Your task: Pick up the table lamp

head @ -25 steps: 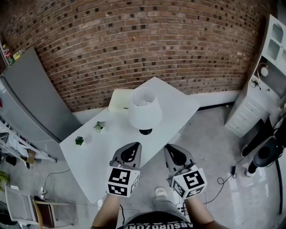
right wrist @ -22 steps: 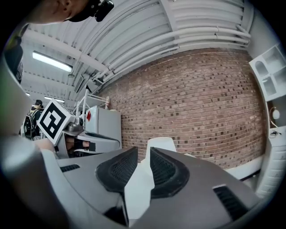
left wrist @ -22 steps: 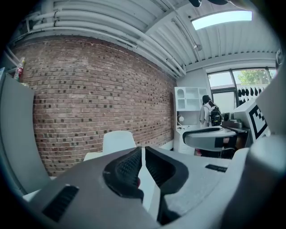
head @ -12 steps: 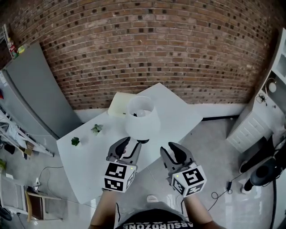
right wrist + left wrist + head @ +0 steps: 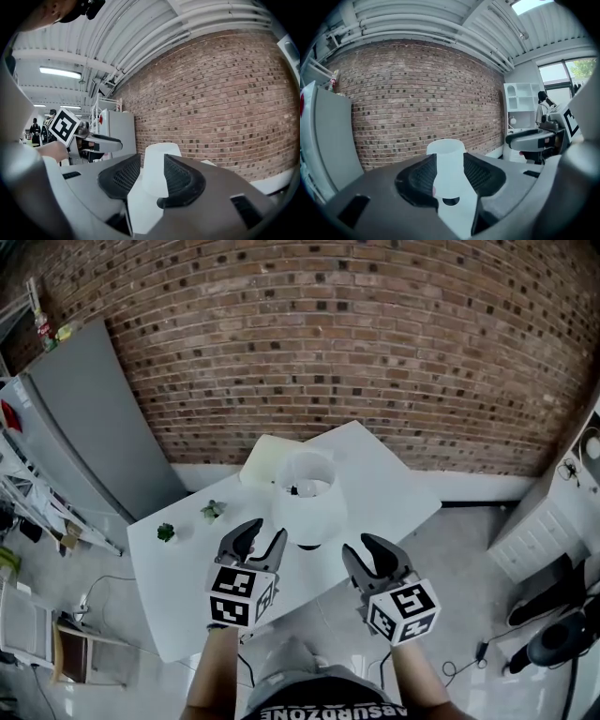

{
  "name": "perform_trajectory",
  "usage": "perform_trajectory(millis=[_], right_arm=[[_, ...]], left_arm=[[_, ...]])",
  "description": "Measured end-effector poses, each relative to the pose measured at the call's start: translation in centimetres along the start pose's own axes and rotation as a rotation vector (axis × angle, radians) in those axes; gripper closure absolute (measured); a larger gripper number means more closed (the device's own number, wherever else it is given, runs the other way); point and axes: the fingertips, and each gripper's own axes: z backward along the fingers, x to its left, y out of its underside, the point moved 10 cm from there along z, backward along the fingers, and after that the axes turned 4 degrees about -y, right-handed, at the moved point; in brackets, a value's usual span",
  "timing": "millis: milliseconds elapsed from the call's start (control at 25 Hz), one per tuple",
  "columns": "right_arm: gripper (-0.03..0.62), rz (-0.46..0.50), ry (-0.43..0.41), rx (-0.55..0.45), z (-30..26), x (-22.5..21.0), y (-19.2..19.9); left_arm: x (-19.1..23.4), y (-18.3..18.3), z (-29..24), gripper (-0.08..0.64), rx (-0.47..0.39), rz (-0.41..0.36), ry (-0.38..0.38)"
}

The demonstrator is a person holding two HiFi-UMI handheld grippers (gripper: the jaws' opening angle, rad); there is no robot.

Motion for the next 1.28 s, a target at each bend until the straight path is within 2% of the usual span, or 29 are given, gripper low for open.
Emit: perform_trajectory(millis=[240, 360, 560, 800, 1080, 1280], right_arm=[[0.451, -0.003, 0.034, 0.012, -3.1, -2.0, -0.4], [0.448, -0.008, 0.046, 0.022, -5.2, -3.1, -0.8], [0.443, -0.017, 0.079, 0.041, -8.5, -4.7, -1.7], [0.440, -0.030, 0.099, 0.073, -11.6, -6.4, -2.2], [0.434, -0.078, 0.099, 0.112, -14.6, -7.8, -2.8], [0.433, -0.108, 0.124, 0.198, -16.5, -9.0, -3.2]], left_arm=[[2.4, -0.6, -3.1, 0.400, 0.001, 0.038, -0.007], [3.8, -1.0, -5.4, 0.401, 0.019, 0.061, 0.008], [5.8, -2.2, -9.0, 0.401, 0.052, 0.051, 0.052], [7.5, -2.5, -12.7, 0.401, 0.135, 0.042, 0.087], [8.4, -3.2, -15.7, 0.401, 0.228, 0.107, 0.121], [8.8, -3.2, -17.6, 0.402, 0.313, 0.148, 0.136]])
